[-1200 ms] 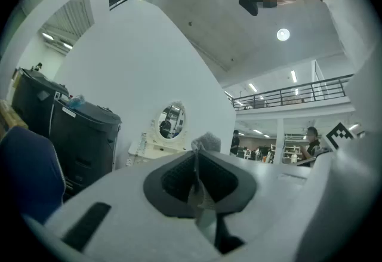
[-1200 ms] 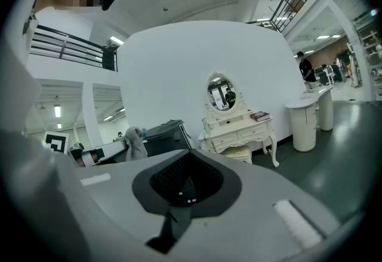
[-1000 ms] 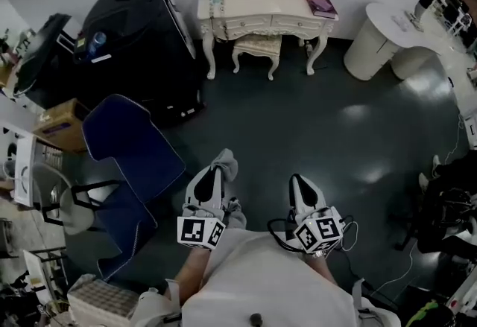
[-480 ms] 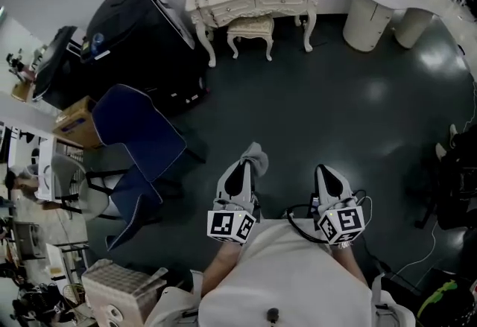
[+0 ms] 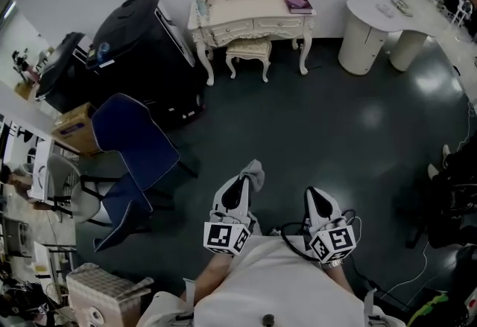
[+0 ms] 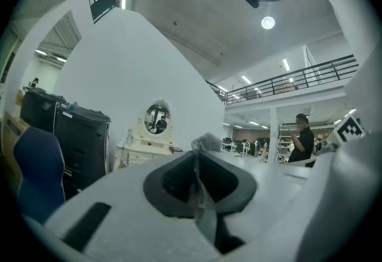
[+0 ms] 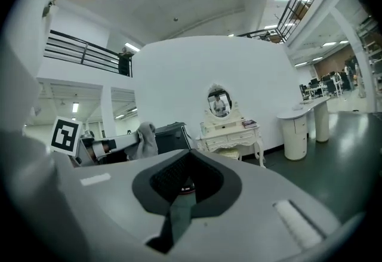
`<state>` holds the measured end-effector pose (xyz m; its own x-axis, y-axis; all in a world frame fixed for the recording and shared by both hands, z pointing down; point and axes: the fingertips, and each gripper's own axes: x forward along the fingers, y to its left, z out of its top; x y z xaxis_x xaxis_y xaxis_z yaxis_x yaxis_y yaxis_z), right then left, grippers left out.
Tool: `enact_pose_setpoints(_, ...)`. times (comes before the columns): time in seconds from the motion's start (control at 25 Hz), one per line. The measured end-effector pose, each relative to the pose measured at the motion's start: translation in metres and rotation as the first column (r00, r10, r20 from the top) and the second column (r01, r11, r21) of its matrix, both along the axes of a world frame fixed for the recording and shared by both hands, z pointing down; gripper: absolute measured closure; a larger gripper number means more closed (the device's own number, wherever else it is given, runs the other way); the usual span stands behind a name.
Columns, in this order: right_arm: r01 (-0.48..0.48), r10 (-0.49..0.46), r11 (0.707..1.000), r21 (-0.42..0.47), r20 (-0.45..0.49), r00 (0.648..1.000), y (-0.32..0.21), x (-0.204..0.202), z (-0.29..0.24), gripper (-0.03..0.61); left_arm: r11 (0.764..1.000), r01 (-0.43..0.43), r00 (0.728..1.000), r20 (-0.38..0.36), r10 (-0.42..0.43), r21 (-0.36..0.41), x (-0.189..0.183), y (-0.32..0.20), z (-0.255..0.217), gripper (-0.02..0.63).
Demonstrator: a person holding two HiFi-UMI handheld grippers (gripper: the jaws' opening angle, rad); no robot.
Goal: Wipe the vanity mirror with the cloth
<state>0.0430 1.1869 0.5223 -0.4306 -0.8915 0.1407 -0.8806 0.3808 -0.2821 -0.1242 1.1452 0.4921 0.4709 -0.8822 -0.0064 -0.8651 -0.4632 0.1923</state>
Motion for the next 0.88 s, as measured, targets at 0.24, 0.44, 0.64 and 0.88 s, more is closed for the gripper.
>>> enact_pose_setpoints(0.24, 0.017, -0.016, 0.999, -0.027, 0.024, 1.0, -0.024, -0.005, 0.016, 0.571, 1.0, 0.031, 1.0, 0.0, -0.031, -0.002, -0.009, -0.026, 0.011, 0.591)
enact_pose_setpoints(0.44, 0.041, -0.041, 0.999, 0.025, -0.011, 0.999, -0.09, -0.027, 0.003, 0.571, 0.999, 0.026, 0.999, -0.028, -0.025, 0.018, -0.022, -0.089, 0.007, 0.591)
enact_pose_setpoints(0.64, 0.032, -0.031, 0.998, 0.046, -0.024, 0.999, -0.161, -0.04, -0.011, 0.571, 0.999, -0.019, 0.999, -0.034, 0.02, 0.044, -0.027, -0.16, -0.008, 0.591)
enact_pose_setpoints(0.88, -0.047, 0.047, 0.999, 0.021, 0.009, 0.999, -0.232, -0.054, -0.008, 0.571, 0.992, -0.088, 0.996, -0.027, 0.09, 0.088, -0.037, -0.234, -0.023, 0.591)
